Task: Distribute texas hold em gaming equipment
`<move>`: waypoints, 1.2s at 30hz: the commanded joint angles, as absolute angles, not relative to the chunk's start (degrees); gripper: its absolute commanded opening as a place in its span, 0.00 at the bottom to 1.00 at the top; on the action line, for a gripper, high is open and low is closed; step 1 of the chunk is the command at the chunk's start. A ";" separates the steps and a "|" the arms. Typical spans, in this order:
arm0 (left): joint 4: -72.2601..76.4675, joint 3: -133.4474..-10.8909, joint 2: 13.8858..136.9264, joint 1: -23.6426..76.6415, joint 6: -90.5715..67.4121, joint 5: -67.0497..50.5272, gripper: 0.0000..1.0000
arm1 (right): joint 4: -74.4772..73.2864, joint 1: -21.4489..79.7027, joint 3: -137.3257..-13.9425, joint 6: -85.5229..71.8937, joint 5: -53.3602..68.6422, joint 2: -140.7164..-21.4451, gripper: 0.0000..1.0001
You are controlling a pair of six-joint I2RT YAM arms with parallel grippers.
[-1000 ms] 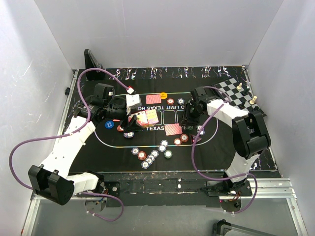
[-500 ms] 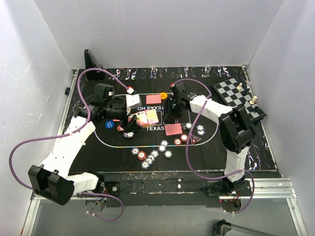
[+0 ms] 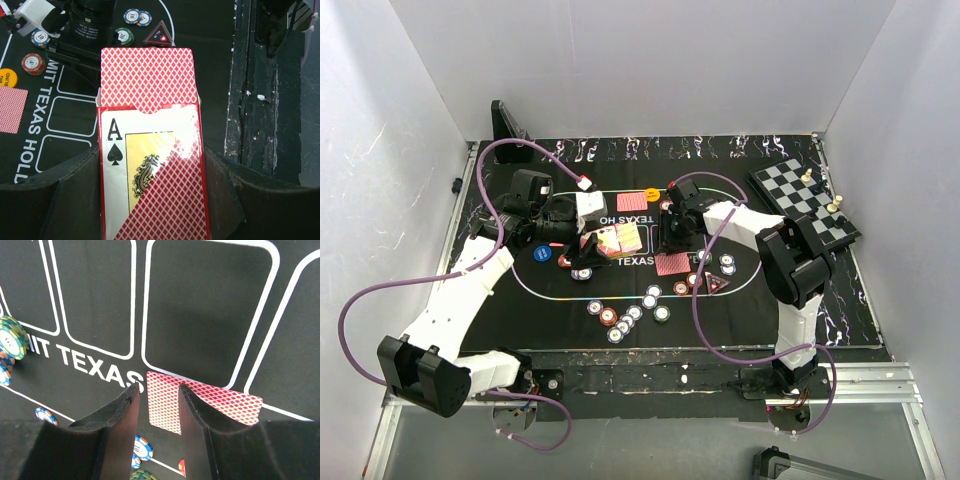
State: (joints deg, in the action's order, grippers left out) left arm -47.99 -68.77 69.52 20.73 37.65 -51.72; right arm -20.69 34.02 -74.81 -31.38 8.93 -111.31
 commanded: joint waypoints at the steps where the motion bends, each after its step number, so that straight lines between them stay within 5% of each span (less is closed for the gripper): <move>1: -46.49 -70.14 67.06 20.57 37.00 -53.88 0.00 | -18.90 34.37 -73.74 -30.94 8.17 -110.92 0.44; 22: -46.41 -69.61 66.45 20.48 36.83 -54.23 0.00 | -21.09 35.77 -59.86 -31.64 2.64 -102.92 0.43; 36: -46.58 -70.05 66.45 20.57 36.56 -54.49 0.00 | -22.85 35.77 -64.84 -30.85 2.20 -99.32 0.43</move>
State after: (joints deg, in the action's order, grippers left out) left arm -47.99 -68.77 68.45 20.73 36.86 -51.94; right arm -19.46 35.66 -61.04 -32.53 4.10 -100.95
